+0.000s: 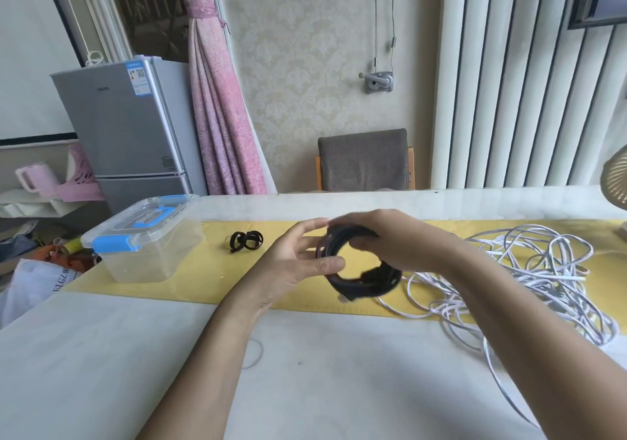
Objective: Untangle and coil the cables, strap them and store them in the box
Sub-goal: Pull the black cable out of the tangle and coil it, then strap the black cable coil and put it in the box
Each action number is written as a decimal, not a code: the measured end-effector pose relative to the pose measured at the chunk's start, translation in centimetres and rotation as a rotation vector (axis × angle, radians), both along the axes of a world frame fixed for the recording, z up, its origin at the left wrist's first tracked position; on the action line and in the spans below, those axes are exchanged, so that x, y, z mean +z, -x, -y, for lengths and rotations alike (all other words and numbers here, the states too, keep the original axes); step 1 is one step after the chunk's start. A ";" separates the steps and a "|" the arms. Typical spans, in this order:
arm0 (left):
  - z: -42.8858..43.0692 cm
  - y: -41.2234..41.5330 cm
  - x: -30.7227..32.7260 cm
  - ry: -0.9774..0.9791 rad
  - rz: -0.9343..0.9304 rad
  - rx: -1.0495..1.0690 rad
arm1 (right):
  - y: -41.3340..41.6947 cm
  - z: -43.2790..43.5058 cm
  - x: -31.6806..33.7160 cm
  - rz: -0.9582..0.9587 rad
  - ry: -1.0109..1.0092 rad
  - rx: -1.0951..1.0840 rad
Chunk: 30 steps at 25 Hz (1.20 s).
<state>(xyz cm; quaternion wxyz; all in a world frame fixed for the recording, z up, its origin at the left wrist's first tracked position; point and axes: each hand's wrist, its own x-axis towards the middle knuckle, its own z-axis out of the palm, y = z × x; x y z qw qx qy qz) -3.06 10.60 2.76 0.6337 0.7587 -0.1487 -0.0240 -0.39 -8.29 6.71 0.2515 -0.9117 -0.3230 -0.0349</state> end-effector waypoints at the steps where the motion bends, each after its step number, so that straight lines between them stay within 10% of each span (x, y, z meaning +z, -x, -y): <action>1: 0.3 0.2 0.1 -0.059 0.000 -0.039 | 0.5 0.2 0.3 -0.028 0.105 0.066; 8: 1.5 1.4 0.5 -0.530 0.039 0.005 | 2.1 -1.2 0.3 -0.068 0.125 0.140; 16: 0.9 0.0 0.7 0.024 -0.001 0.536 | 0.2 -3.7 -1.7 -0.227 -0.773 -0.066; 21: -1.7 -1.3 0.5 -0.289 -0.058 0.364 | -0.9 -7.3 -3.4 -0.209 -0.722 -0.204; 30: -11.2 -3.2 -2.8 -0.225 0.118 0.589 | -5.3 -14.9 -3.9 -0.538 -0.633 -0.001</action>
